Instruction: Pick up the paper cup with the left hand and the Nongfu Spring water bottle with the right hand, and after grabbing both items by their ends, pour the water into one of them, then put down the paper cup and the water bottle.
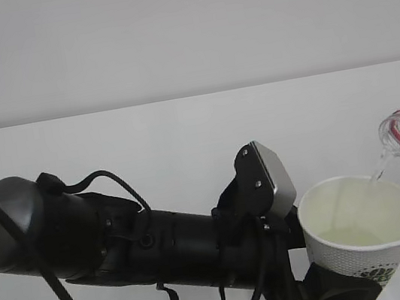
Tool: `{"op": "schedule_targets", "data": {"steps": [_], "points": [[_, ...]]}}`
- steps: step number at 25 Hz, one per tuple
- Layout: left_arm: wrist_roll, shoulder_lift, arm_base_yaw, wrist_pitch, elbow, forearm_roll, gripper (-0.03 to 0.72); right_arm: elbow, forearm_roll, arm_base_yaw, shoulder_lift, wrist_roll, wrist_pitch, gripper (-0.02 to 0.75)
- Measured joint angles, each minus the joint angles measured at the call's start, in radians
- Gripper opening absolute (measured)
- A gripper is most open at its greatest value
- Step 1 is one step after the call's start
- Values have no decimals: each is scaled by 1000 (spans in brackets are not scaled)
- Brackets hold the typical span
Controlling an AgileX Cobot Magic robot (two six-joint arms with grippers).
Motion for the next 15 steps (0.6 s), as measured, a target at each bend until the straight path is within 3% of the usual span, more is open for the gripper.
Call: {"op": "schedule_targets", "data": {"steps": [15], "points": [[0,0,0,2,0,0,533,0,0,0,0,-13,0,404]]}}
